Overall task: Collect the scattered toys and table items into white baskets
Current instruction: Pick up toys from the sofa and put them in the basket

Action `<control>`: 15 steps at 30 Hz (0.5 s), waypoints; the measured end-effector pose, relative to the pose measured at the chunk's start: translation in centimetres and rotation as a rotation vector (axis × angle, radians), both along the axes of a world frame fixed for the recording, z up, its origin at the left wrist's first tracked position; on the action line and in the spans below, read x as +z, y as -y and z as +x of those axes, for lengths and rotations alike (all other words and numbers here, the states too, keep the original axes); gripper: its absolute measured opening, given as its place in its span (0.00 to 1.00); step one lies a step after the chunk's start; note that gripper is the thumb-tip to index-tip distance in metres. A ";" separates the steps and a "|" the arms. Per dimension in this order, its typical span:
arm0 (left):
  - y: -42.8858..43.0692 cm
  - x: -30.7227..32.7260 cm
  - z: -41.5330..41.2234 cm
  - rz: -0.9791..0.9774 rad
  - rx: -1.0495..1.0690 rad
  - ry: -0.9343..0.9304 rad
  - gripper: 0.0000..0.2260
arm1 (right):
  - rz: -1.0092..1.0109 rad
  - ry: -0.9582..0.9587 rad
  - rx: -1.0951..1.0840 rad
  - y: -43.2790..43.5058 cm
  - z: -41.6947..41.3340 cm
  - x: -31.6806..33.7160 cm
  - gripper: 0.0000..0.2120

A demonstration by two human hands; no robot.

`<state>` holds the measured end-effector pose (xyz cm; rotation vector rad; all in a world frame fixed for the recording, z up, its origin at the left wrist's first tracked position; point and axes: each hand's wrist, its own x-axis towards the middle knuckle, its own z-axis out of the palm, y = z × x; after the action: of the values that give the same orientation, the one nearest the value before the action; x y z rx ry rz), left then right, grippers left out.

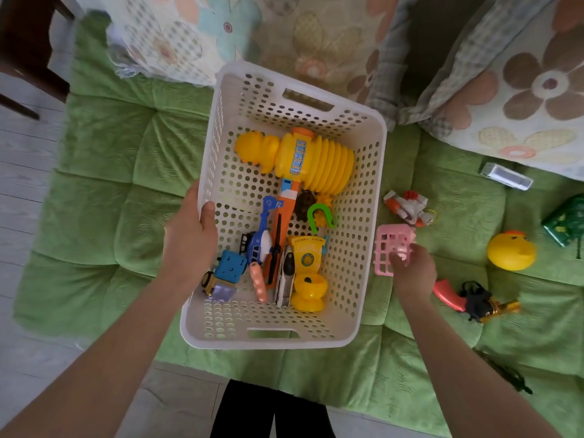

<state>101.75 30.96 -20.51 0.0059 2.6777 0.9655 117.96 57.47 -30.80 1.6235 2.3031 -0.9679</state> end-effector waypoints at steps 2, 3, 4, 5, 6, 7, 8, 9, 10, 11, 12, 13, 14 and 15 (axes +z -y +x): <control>0.1 -0.2 -0.1 0.007 0.006 0.015 0.17 | -0.031 -0.051 -0.048 0.8 0.7 1.1 0.18; 0.1 -0.3 -0.2 0.014 0.006 0.022 0.17 | -0.035 -0.082 -0.077 1.1 0.9 1.7 0.16; 0.0 -0.2 -0.2 0.023 0.006 0.034 0.17 | -0.033 -0.122 -0.110 1.6 1.1 2.4 0.15; 0.1 -0.2 -0.2 0.028 0.005 0.042 0.17 | -0.030 -0.174 -0.149 2.1 1.2 3.3 0.14; 0.0 -0.3 -0.2 0.028 0.008 0.044 0.17 | -0.027 -0.230 -0.181 2.6 1.4 4.1 0.14; 0.1 -0.2 -0.2 0.023 0.008 0.042 0.17 | -0.017 -0.287 -0.206 3.4 1.5 5.1 0.14; 0.1 -0.2 -0.2 0.014 0.007 0.042 0.17 | 0.006 -0.339 -0.213 4.1 1.6 5.9 0.13; 0.2 -0.1 -0.3 0.009 0.008 0.049 0.17 | 0.044 -0.379 -0.201 5.0 1.7 6.7 0.10; 0.3 0.0 -0.3 0.011 0.006 0.062 0.17 | 0.090 -0.400 -0.175 5.9 1.7 7.3 0.08; 0.3 0.0 -0.3 0.018 0.003 0.075 0.18 | 0.128 -0.398 -0.140 6.8 1.7 7.8 0.09; 0.3 0.0 -0.3 0.024 -0.002 0.087 0.18 | 0.148 -0.383 -0.100 7.6 1.6 8.0 0.11; 0.4 0.0 -0.3 0.028 -0.007 0.095 0.18 | 0.155 -0.363 -0.077 8.4 1.5 8.1 0.12; 0.5 0.0 -0.3 0.032 -0.013 0.102 0.18 | 0.157 -0.356 -0.072 9.1 1.4 8.4 0.13; 0.6 0.0 -0.3 0.038 -0.019 0.110 0.18 | 0.167 -0.368 -0.075 9.7 1.2 8.7 0.13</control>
<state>101.47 30.39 -20.51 -0.0133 2.5548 0.9821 119.12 47.81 -22.07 1.7290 2.6393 -1.2101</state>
